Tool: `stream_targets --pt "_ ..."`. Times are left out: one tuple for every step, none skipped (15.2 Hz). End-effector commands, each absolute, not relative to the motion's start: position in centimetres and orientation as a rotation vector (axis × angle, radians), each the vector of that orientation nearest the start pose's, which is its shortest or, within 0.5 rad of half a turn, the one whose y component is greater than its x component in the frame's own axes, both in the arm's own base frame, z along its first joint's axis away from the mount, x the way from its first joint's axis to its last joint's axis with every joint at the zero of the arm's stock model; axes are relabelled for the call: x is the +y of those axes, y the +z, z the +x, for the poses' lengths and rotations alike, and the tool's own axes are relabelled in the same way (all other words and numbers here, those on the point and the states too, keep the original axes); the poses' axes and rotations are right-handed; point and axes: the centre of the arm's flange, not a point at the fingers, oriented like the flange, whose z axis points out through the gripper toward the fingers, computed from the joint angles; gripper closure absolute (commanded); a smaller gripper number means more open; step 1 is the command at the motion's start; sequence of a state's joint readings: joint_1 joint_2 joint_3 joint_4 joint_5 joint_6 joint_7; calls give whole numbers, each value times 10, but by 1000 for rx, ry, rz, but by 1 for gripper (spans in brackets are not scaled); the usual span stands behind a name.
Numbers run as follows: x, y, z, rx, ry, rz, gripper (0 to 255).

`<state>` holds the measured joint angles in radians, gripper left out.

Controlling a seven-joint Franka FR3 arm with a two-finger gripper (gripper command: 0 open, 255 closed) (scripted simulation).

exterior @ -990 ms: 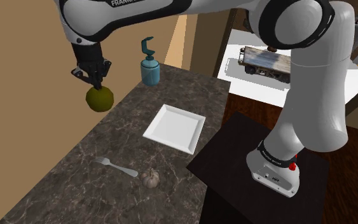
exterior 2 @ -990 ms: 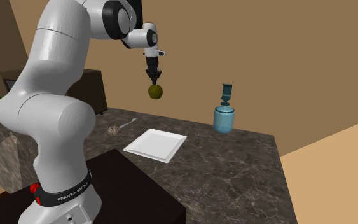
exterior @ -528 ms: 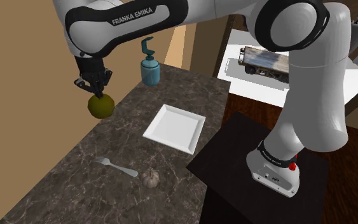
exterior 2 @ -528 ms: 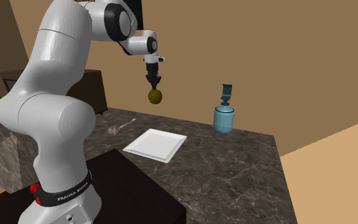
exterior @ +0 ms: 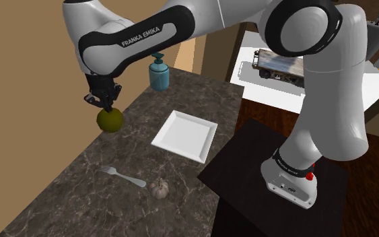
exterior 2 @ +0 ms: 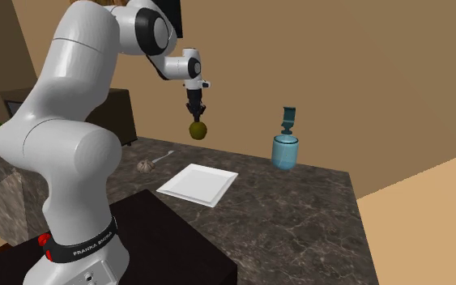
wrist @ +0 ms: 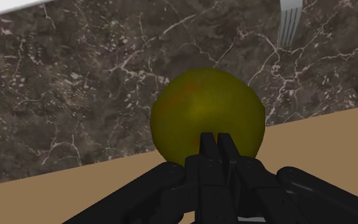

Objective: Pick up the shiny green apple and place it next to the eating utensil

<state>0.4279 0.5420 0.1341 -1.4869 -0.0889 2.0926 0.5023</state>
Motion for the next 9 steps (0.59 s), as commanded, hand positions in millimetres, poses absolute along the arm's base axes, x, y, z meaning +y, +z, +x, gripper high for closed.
stream_targets --pt "360 356 611 -124 -102 -3111 255" --pt "360 351 611 -124 -102 -3111 255" --pt "360 346 611 -124 -102 -3111 255" --pt "360 341 611 -124 -102 -3111 255" --pt "360 335 611 -124 -102 -3111 255" --pt "360 330 611 -124 -102 -3111 255" --pt "360 325 611 -124 -102 -3111 255" --pt "360 319 611 -124 -102 -3111 255" --pt "360 314 611 -124 -102 -3111 255"
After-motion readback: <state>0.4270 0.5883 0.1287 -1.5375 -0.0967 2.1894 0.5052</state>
